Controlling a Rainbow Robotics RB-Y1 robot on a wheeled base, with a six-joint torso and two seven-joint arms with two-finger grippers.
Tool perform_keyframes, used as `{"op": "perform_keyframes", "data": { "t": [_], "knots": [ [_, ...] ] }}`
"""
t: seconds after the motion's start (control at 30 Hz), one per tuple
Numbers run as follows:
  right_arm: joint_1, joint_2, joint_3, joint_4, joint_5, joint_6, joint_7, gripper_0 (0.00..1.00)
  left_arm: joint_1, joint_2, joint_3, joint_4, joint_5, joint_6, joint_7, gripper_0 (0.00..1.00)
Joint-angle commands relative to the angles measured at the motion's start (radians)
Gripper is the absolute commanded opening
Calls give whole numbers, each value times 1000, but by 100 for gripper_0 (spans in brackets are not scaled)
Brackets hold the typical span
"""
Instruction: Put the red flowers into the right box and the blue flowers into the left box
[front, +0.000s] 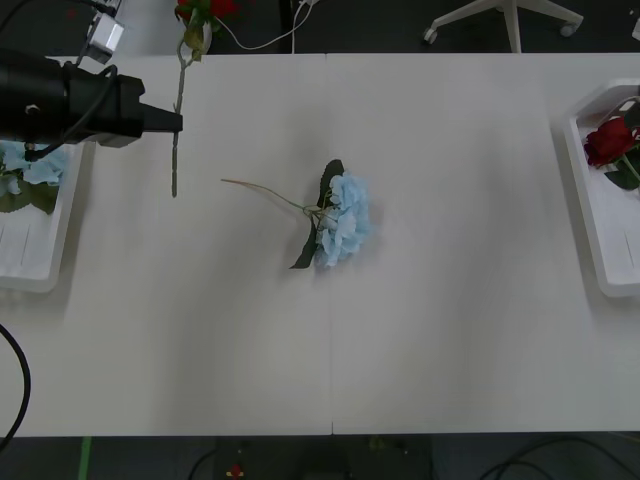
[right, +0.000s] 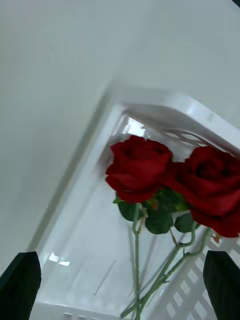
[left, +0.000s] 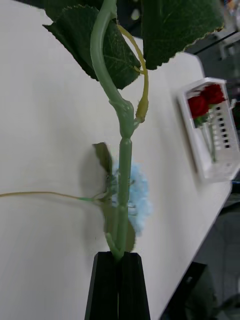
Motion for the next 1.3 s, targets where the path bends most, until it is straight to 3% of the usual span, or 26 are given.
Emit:
{"op": "perform_keyframes", "data": {
  "t": [0.03, 0.23, 0.57, 0.83, 1.3],
  "knots": [
    [-50, -56, -25, -90, -110, 70, 119, 95, 6, 53, 12, 7, 105, -10, -80, 0],
    [-11, -68, -23, -254, -285, 147, 253, 97, 6, 50, -57, 7, 306, -10, -120, 0],
    [182, -111, -28, -598, -507, 97, 331, 97, 4, 19, -236, -12, 446, 2, -244, 0],
    [260, -133, -34, -618, -678, 134, 314, 97, 4, -44, -302, -29, 444, 48, -238, 0],
    [539, -110, -34, -651, -1118, 64, 52, 97, 4, -115, -420, -32, 492, 252, -232, 0]
  ]
}}
